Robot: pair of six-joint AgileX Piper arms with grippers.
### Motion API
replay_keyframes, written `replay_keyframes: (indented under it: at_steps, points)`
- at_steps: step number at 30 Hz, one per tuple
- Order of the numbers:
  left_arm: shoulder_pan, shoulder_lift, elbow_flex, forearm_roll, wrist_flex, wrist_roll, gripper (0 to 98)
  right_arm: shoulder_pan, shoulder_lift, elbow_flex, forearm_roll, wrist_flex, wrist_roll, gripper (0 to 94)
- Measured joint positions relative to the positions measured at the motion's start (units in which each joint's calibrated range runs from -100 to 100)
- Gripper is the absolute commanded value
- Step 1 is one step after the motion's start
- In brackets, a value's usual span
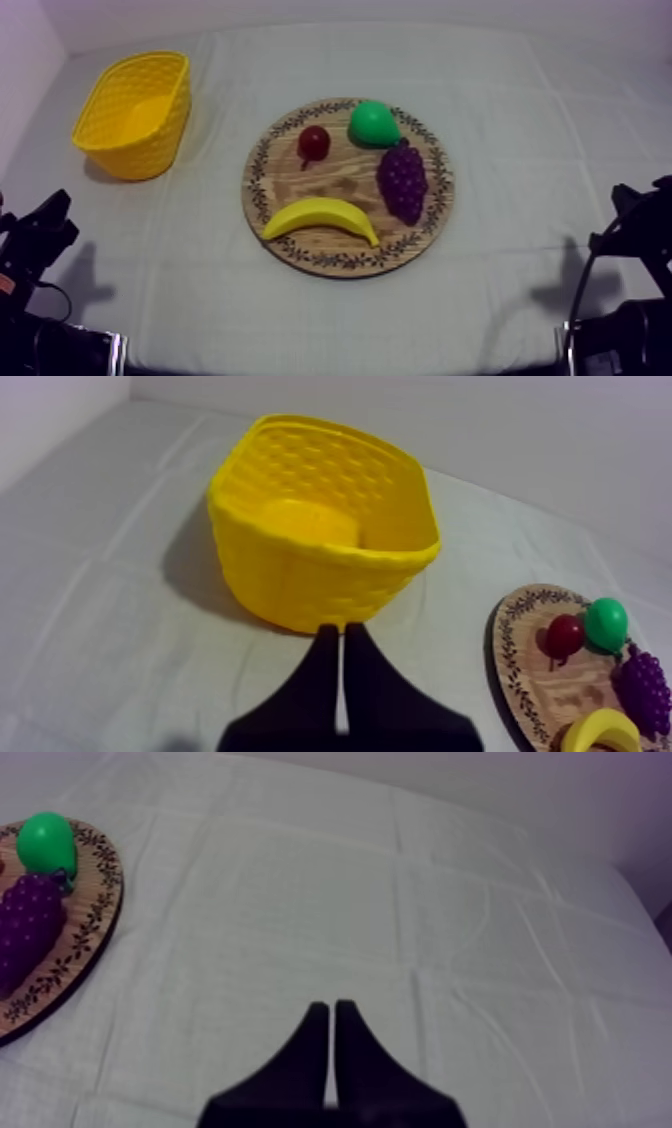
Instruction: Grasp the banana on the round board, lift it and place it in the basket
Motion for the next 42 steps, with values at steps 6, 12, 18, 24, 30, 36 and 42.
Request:
replay_keyframes:
  at_steps: [6, 12, 18, 24, 30, 36, 42]
  points:
    - [0.0, 0.0, 0.0, -0.06, 0.8, -2.7, 0.1, 0.0, 0.0, 0.0, 0.0, 0.0, 0.2, 0.3]
    - [0.0, 0.0, 0.0, -0.06, 1.1, -9.0, 0.1, 0.0, 0.0, 0.0, 0.0, 0.0, 0.0, 0.3]
    - [0.0, 0.0, 0.0, -0.06, 1.2, -9.9, 0.1, 0.0, 0.0, 0.0, 0.0, 0.0, 0.0, 0.3]
    - [0.0, 0.0, 0.0, -0.06, 1.2, -9.4, 0.1, 0.0, 0.0, 0.0, 0.0, -0.1, 0.0, 0.3]
    - [0.2, 0.0, 0.0, -0.06, 1.3, -7.8, 0.1, 0.0, 0.0, 0.0, 0.0, -0.1, 0.0, 0.3]
    - [0.4, 0.0, 0.0, -0.06, 1.3, -6.7, 0.1, 0.0, 0.0, 0.0, 0.0, -0.1, 0.0, 0.3]
    - [0.4, 0.0, 0.0, -0.06, 1.3, -3.7, 0.1, 0.0, 0.0, 0.0, 0.0, -0.1, 0.0, 0.3]
